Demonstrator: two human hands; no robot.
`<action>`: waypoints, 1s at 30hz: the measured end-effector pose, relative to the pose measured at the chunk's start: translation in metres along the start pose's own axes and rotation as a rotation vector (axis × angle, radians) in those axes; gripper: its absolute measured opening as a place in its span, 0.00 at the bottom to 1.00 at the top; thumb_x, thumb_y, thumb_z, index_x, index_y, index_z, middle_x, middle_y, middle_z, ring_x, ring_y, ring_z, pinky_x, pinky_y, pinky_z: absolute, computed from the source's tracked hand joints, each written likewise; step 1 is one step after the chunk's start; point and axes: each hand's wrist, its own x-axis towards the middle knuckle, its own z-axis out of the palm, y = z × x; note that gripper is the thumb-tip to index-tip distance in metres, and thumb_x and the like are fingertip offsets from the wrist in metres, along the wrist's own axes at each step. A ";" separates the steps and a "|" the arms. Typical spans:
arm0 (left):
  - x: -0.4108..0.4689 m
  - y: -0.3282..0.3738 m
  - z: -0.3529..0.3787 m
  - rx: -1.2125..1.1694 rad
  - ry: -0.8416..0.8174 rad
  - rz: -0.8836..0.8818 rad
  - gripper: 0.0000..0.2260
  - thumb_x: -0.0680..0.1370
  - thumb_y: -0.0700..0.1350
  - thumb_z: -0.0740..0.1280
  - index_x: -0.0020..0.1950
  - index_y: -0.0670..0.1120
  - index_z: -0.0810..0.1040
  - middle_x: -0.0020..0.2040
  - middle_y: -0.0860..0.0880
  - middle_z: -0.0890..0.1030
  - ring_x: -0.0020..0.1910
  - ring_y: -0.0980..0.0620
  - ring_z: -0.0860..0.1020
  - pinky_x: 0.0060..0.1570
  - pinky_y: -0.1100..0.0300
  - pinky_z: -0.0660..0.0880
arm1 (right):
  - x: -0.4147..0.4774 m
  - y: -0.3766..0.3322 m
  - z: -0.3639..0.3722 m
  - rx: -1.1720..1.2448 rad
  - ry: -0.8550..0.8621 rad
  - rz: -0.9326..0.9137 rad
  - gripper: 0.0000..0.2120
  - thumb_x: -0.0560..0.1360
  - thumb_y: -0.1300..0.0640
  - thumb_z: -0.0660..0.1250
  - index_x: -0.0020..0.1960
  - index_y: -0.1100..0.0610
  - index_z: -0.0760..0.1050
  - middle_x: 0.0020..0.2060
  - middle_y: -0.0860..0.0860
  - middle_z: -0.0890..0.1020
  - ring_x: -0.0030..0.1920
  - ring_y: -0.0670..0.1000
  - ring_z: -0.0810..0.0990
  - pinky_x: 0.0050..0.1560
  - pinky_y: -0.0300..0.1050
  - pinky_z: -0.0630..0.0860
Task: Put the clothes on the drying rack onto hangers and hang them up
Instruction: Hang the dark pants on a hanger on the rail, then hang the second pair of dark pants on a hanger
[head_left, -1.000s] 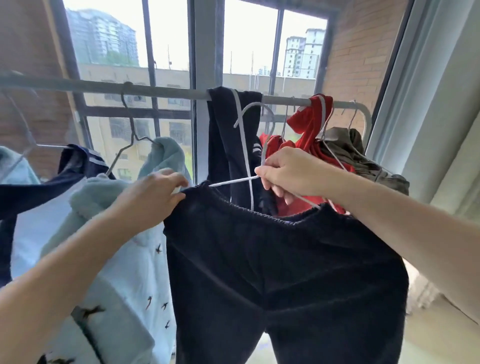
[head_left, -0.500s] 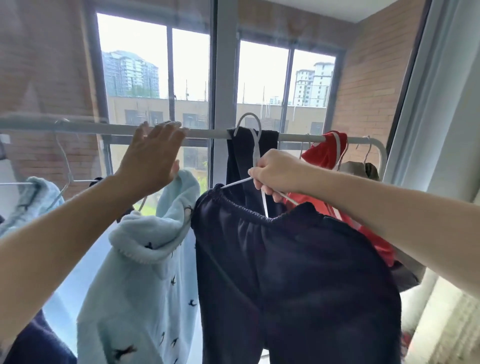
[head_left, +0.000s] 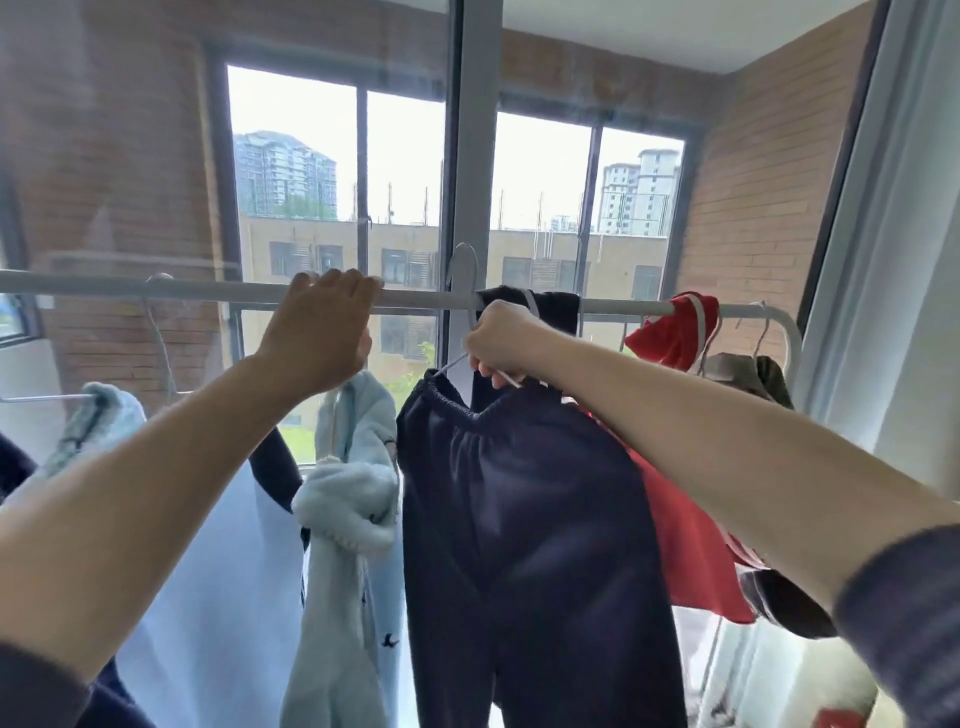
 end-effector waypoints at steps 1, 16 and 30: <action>-0.001 -0.001 0.002 0.009 -0.017 0.019 0.27 0.72 0.41 0.68 0.70 0.41 0.65 0.58 0.43 0.77 0.56 0.43 0.75 0.62 0.44 0.69 | 0.004 -0.002 0.002 0.012 -0.006 0.005 0.13 0.77 0.61 0.59 0.34 0.59 0.70 0.29 0.53 0.76 0.25 0.49 0.74 0.16 0.34 0.69; -0.002 -0.006 0.010 -0.027 0.036 0.095 0.31 0.67 0.37 0.71 0.69 0.38 0.67 0.57 0.41 0.76 0.55 0.41 0.75 0.60 0.45 0.71 | 0.022 0.006 0.070 0.137 -0.050 0.070 0.12 0.77 0.64 0.59 0.35 0.61 0.72 0.27 0.54 0.79 0.23 0.49 0.78 0.26 0.40 0.78; 0.054 0.067 -0.006 -0.393 0.046 0.027 0.22 0.78 0.59 0.59 0.67 0.48 0.69 0.62 0.49 0.76 0.61 0.47 0.75 0.63 0.49 0.68 | 0.005 0.104 -0.018 0.365 0.469 0.202 0.05 0.76 0.56 0.61 0.49 0.57 0.70 0.38 0.50 0.77 0.36 0.50 0.76 0.42 0.49 0.74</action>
